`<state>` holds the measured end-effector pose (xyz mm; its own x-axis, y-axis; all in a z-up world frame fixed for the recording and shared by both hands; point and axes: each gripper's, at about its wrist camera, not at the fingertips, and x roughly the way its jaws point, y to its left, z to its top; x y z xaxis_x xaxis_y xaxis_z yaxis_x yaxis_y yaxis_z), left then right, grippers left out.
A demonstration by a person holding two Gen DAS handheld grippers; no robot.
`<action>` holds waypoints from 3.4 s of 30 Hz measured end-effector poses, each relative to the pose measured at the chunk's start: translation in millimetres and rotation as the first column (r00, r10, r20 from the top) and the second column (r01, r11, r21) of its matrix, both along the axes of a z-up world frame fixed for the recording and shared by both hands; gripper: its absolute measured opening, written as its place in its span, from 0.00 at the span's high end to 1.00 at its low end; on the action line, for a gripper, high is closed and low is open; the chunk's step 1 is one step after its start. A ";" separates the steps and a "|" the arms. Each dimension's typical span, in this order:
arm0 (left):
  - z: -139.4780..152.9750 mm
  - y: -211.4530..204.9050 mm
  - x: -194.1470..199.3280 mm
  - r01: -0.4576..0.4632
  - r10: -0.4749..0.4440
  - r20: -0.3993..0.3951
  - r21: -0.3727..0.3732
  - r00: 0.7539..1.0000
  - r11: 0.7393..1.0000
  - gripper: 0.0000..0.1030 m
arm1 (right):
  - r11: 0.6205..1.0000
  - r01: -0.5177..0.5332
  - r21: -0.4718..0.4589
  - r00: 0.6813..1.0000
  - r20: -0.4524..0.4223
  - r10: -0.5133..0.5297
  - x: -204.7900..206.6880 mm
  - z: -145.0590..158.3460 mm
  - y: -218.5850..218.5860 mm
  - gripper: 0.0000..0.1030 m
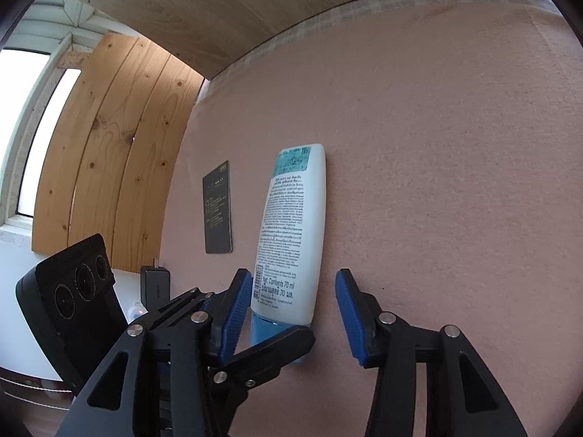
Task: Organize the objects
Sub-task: 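Grasp the lotion tube with the right tool, then carry the lotion tube into the box and open the right tool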
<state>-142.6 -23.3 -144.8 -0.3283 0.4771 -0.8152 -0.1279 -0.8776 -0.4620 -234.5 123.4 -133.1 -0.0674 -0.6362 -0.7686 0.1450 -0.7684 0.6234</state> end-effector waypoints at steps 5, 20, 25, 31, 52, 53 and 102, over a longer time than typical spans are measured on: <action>-0.4 0.4 3.1 -0.016 0.016 -0.010 -0.005 1.000 1.000 0.46 | 1.000 0.006 -0.010 1.000 0.009 -0.006 2.9 -1.6 -1.6 0.68; 8.6 17.2 40.4 -0.046 0.046 -0.008 0.049 0.999 0.998 0.51 | 0.998 0.012 0.064 0.997 -0.080 -0.007 44.8 21.1 16.0 0.68; 22.0 34.0 51.1 -0.025 0.027 -0.029 0.058 0.999 0.998 0.52 | 0.997 0.039 0.065 0.992 -0.121 -0.031 62.5 36.4 32.6 0.68; 50.5 62.5 63.2 0.010 -0.006 -0.080 0.061 0.997 0.998 0.52 | 0.995 0.090 0.050 0.981 -0.178 -0.080 80.6 61.7 60.9 0.68; 98.9 221.1 82.3 0.259 -0.244 -0.178 0.066 0.953 0.964 0.52 | 0.933 0.357 0.035 0.900 -0.280 -0.334 137.8 107.9 201.3 0.68; 99.0 227.9 81.0 0.267 -0.251 -0.180 0.066 0.951 0.962 0.52 | 0.930 0.365 0.035 0.897 -0.282 -0.341 138.4 108.7 206.9 0.68; 77.6 325.9 23.5 0.296 -0.287 -0.144 0.042 0.947 0.954 0.41 | 0.865 0.498 0.062 0.825 -0.340 -0.451 115.9 103.6 313.6 0.59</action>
<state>-119.0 302.6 -67.2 -0.2723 0.6167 -0.7386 -0.4385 -0.7628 -0.4753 -118.6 437.1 -29.6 -0.5770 -0.3509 -0.7376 -0.0968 -0.8673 0.4883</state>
